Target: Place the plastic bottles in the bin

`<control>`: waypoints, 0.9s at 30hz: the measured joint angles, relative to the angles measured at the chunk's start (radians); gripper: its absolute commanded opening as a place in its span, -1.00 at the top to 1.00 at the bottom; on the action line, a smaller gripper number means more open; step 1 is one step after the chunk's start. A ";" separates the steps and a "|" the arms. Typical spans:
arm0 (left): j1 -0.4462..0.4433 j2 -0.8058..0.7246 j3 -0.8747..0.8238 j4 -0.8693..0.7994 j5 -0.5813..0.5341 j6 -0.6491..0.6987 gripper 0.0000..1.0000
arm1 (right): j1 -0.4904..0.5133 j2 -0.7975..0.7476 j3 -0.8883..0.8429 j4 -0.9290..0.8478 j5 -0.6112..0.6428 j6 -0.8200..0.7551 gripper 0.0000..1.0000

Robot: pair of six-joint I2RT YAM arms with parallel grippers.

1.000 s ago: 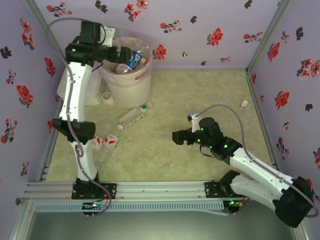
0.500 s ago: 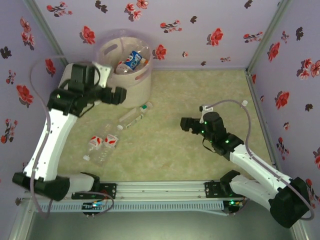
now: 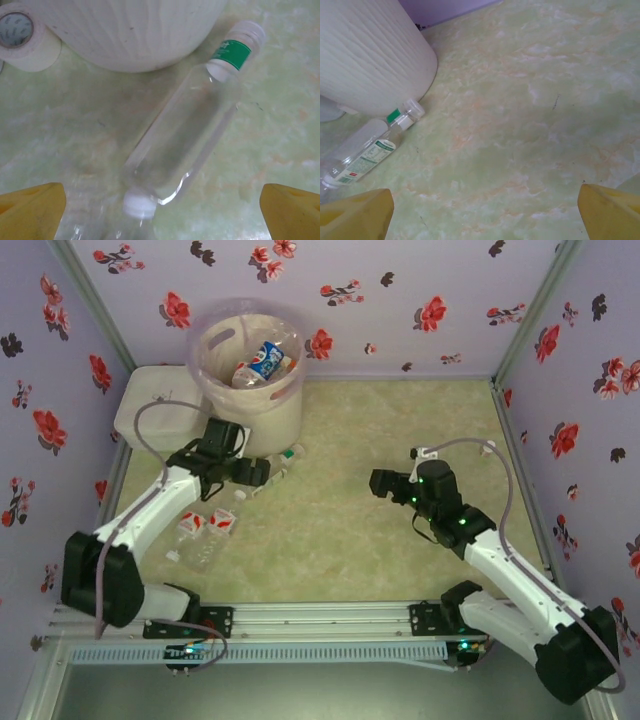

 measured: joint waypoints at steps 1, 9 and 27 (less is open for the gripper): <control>0.000 0.026 0.000 0.022 0.000 0.000 -1.00 | 0.000 -0.011 0.000 -0.006 0.000 0.002 -0.90; -0.010 0.218 0.015 0.079 0.026 0.014 -1.00 | 0.000 -0.087 -0.001 -0.057 0.000 0.002 -0.91; -0.065 0.272 0.036 0.061 0.016 0.030 -0.31 | 0.000 -0.090 -0.040 -0.064 -0.011 0.003 -0.91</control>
